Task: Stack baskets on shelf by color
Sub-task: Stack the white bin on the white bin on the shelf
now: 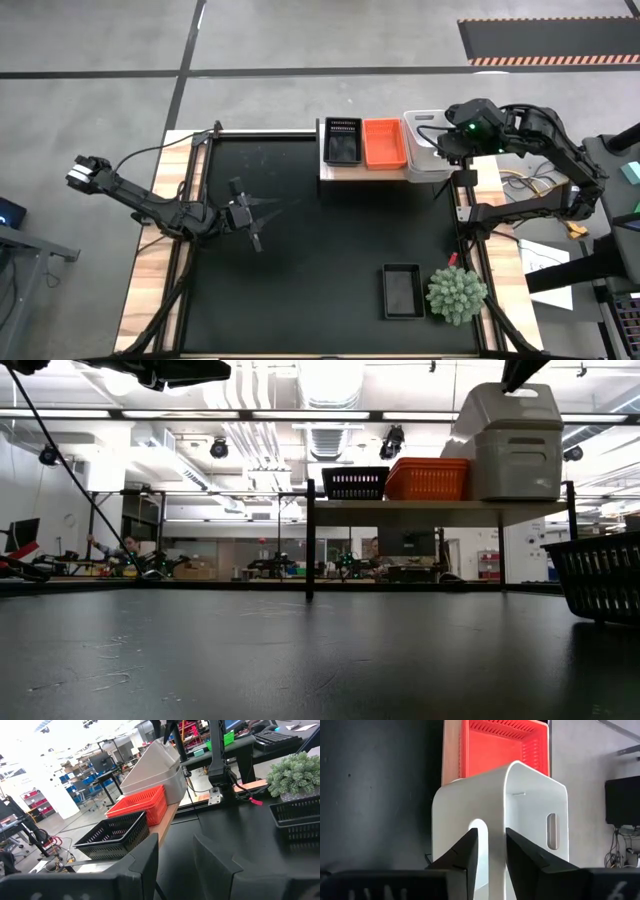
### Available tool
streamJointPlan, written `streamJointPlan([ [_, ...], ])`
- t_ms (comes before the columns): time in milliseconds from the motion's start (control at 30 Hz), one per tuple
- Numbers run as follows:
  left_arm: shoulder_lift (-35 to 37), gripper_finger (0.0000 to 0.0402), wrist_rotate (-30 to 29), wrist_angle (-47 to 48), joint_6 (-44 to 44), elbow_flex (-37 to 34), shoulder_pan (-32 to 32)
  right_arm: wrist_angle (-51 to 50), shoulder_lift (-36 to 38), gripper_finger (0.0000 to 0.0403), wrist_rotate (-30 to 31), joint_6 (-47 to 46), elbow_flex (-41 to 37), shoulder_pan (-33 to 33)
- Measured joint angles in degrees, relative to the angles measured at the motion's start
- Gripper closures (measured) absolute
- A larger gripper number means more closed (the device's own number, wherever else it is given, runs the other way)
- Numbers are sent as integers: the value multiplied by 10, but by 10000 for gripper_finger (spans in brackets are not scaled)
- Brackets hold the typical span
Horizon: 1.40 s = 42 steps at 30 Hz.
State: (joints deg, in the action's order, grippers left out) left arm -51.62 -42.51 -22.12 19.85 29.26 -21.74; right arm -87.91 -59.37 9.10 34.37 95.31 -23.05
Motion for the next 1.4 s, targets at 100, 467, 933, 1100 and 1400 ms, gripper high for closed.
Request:
streamJointPlan([
  [100, 0, 295, 0, 0, 0, 0, 0, 1, -1, 341, 0, -9, 0, 0],
  [467, 0, 295, 0, -3, -9, 0, 0, 1, -5, 392, -1, -19, -16, 0],
  [933, 0, 295, 0, -1, -30, 0, 0, 2, -6, 380, -1, -33, -38, 0],
  [1100, 0, 295, 0, 1, -30, 0, 0, 2, -6, 344, -1, -50, -38, 0],
  [1400, 0, 295, 0, 0, -31, -4, 0, 1, -2, 303, -6, -92, -38, 0],
])
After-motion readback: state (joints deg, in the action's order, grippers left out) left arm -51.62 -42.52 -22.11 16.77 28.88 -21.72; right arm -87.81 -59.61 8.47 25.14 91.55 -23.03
